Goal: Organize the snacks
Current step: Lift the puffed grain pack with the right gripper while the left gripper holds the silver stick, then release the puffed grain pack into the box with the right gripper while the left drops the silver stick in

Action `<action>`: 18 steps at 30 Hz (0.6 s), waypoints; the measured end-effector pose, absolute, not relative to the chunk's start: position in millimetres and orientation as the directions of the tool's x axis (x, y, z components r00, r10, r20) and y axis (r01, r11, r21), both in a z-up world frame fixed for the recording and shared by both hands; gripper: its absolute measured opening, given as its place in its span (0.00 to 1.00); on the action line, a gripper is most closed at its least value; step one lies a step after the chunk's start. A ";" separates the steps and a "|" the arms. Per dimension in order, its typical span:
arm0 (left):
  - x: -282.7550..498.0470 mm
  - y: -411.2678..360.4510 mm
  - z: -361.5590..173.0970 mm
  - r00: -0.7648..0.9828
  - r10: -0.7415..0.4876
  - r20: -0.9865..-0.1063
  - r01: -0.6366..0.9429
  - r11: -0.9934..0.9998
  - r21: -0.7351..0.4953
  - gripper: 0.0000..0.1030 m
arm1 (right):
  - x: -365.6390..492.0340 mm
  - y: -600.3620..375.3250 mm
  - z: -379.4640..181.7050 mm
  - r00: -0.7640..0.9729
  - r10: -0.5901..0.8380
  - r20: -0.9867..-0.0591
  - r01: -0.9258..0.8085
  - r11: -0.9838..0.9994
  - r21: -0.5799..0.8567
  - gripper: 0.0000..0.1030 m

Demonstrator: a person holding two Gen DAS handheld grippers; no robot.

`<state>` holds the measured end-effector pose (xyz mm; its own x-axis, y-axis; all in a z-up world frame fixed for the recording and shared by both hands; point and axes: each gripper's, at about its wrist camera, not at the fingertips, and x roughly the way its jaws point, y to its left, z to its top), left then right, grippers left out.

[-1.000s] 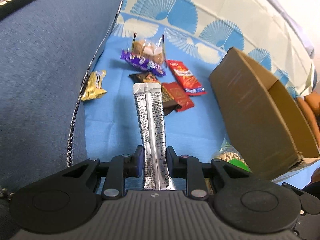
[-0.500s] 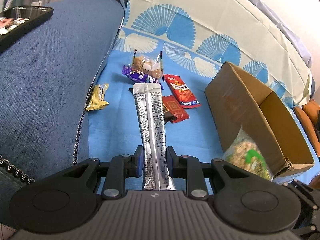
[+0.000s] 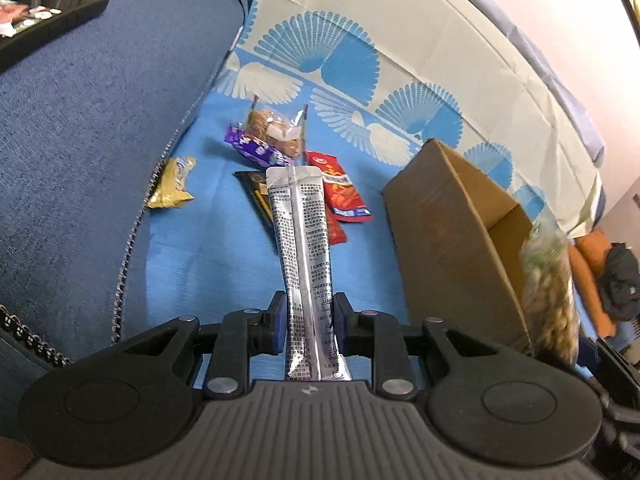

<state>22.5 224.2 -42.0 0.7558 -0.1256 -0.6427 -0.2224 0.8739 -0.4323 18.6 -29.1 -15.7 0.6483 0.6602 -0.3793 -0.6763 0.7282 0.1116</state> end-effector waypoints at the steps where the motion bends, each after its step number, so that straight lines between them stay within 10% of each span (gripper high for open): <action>1: 21.7 224.8 -40.4 0.756 -0.142 -0.639 -0.217 0.867 -0.448 0.25 | 20.5 -32.3 -13.5 0.652 0.663 -0.368 -0.674 0.729 0.120 0.69; 18: 107.5 133.4 12.2 0.732 -0.431 -0.527 -0.059 0.731 -0.680 0.25 | 91.1 -107.5 7.8 0.892 0.332 -0.306 -0.292 0.941 0.168 0.69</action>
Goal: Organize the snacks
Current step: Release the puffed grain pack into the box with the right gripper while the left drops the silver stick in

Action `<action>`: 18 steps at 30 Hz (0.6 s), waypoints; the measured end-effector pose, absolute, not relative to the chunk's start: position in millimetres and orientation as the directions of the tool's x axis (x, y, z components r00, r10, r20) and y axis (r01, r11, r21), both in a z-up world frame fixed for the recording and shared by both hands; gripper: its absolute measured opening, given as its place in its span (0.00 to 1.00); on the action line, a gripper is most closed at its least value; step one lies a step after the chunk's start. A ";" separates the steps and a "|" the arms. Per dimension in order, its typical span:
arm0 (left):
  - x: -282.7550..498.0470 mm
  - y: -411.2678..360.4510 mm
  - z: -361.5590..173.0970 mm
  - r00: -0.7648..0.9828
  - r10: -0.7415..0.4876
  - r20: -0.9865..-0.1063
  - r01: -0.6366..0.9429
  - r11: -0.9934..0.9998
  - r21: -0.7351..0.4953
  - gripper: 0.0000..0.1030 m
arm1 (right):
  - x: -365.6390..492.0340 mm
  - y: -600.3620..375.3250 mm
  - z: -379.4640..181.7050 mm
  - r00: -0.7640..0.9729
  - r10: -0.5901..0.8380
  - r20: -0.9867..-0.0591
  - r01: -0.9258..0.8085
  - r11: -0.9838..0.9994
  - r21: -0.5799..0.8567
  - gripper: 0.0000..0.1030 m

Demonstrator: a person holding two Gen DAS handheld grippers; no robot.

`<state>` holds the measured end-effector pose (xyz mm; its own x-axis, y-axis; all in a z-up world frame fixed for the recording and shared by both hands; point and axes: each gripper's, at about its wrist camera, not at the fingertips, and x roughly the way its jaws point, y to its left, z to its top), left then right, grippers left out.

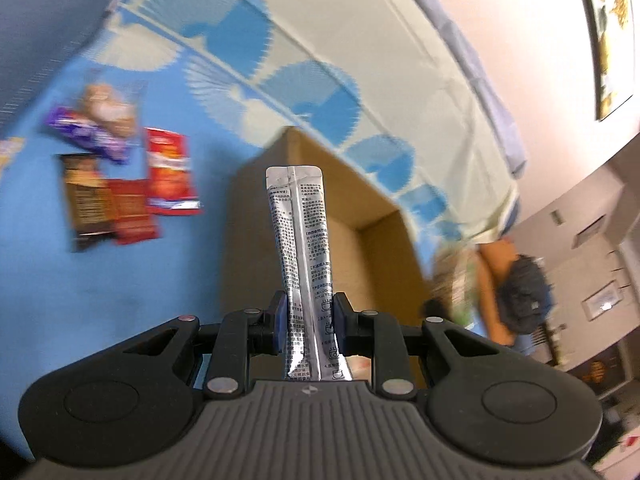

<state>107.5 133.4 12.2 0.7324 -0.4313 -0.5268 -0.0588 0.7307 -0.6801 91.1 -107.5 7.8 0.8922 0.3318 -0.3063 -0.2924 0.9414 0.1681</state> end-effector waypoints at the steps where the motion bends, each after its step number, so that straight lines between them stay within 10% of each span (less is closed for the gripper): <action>1: 114.4 124.9 14.2 0.733 -0.446 -0.514 -0.050 0.718 -0.694 0.25 | 97.9 -115.5 6.0 0.899 0.294 -0.324 -0.248 0.953 0.175 0.69; 18: 174.4 40.2 29.5 0.705 -0.502 -0.501 0.008 0.712 -0.702 0.25 | 128.0 -159.9 -11.9 0.901 0.163 -0.403 -0.066 0.968 0.243 0.69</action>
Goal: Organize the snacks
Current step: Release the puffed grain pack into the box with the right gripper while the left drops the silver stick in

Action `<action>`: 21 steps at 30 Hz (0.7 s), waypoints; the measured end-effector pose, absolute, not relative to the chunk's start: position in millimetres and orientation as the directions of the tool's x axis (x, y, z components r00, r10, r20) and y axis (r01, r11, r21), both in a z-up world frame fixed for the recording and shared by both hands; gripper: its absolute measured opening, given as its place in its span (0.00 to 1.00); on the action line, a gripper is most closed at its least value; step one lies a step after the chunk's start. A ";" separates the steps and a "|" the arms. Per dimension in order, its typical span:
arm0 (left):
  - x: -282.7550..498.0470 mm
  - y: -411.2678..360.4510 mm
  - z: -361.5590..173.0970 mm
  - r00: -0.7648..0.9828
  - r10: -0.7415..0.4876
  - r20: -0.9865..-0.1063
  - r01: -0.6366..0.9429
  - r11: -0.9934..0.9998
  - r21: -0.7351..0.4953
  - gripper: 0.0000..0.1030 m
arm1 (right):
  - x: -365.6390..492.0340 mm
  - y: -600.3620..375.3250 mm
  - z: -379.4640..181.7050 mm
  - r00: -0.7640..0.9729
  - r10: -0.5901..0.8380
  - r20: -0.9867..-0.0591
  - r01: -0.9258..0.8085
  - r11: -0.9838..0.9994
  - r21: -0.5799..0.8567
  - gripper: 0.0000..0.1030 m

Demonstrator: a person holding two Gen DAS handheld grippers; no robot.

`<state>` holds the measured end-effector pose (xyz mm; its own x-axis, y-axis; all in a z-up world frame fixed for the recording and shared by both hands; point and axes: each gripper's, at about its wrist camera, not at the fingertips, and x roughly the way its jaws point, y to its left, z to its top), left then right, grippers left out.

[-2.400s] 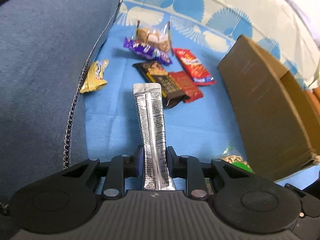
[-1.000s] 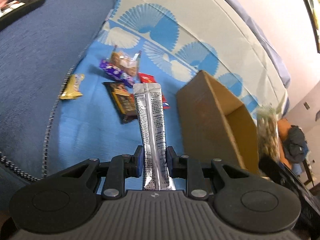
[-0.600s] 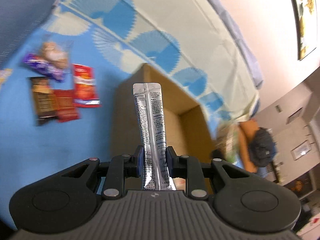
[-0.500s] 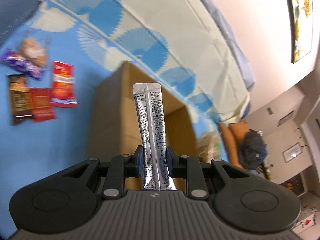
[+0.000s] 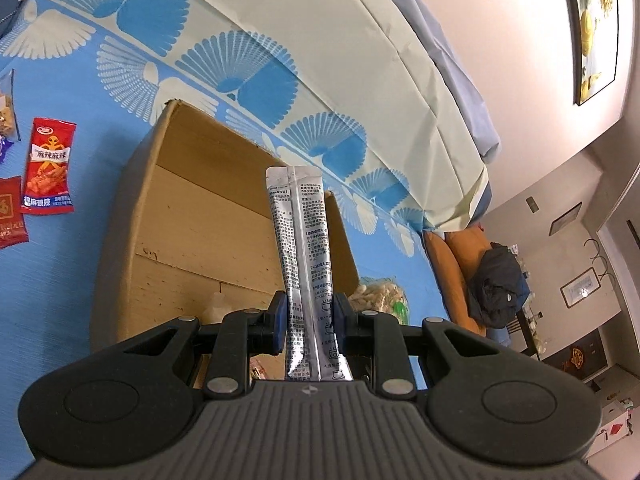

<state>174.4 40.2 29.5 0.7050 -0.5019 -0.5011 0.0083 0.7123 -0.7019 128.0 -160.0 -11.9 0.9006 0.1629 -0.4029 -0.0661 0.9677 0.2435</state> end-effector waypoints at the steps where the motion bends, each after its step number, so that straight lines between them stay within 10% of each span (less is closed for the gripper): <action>1: 174.5 39.4 29.9 0.705 -0.503 -0.501 0.010 0.712 -0.702 0.25 | 128.2 -159.9 -11.7 0.901 0.164 -0.401 -0.067 0.967 0.245 0.69; 21: 118.7 103.0 33.2 0.801 -0.337 -0.494 -0.016 0.814 -0.581 0.41 | 122.8 -143.3 -13.3 0.901 0.153 -0.405 -0.092 0.982 0.164 0.78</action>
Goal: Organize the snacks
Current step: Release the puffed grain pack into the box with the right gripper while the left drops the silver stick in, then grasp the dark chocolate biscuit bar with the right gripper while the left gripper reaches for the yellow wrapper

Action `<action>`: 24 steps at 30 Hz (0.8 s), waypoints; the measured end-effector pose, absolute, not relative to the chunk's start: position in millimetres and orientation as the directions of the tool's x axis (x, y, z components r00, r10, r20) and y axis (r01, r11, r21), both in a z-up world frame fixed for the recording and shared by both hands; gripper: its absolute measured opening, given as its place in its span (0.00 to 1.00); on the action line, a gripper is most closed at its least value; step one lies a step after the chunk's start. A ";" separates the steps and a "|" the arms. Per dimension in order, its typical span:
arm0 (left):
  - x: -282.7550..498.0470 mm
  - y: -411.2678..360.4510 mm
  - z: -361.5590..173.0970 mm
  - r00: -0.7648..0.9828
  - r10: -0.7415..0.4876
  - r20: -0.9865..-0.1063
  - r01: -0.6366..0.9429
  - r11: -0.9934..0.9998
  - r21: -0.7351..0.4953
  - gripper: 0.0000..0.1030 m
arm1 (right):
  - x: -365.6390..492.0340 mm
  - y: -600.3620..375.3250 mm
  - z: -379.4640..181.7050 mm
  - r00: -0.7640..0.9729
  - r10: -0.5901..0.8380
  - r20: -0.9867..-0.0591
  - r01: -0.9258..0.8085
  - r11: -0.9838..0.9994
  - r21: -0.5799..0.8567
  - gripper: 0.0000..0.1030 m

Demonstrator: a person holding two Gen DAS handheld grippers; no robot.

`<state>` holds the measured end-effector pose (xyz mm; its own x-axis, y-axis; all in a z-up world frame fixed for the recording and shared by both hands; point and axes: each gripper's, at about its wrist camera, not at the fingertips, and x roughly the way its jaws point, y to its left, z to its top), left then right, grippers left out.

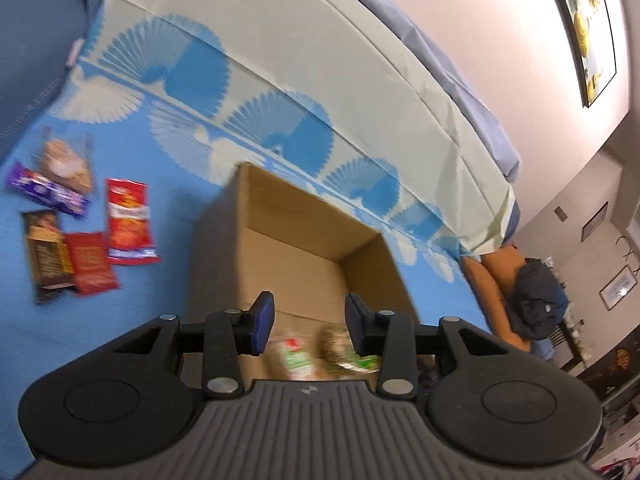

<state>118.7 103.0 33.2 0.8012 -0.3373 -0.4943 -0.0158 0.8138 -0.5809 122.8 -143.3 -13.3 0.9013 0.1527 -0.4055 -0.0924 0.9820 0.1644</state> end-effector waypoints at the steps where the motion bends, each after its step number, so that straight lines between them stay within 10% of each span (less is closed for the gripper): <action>1: 112.5 111.1 31.0 0.801 -0.330 -0.499 -0.014 0.824 -0.567 0.41 | 122.5 -140.7 -12.5 0.902 0.149 -0.406 -0.092 0.984 0.155 0.78; 11: 38.7 171.9 -34.1 0.809 -0.098 -0.580 0.018 0.990 -0.142 0.35 | 107.5 -118.5 -15.4 0.908 0.123 -0.399 -0.103 0.992 0.072 0.78; 17: 29.9 188.0 -40.3 0.833 -0.099 -0.545 -0.017 0.979 -0.204 0.23 | 87.9 -107.1 -11.7 0.918 0.196 -0.346 -0.179 0.980 0.082 0.29; 24: 32.0 209.5 -41.7 0.849 -0.028 -0.527 -0.137 0.953 -0.272 0.23 | 63.5 -63.5 5.3 0.889 0.375 -0.262 -0.373 0.926 0.057 0.28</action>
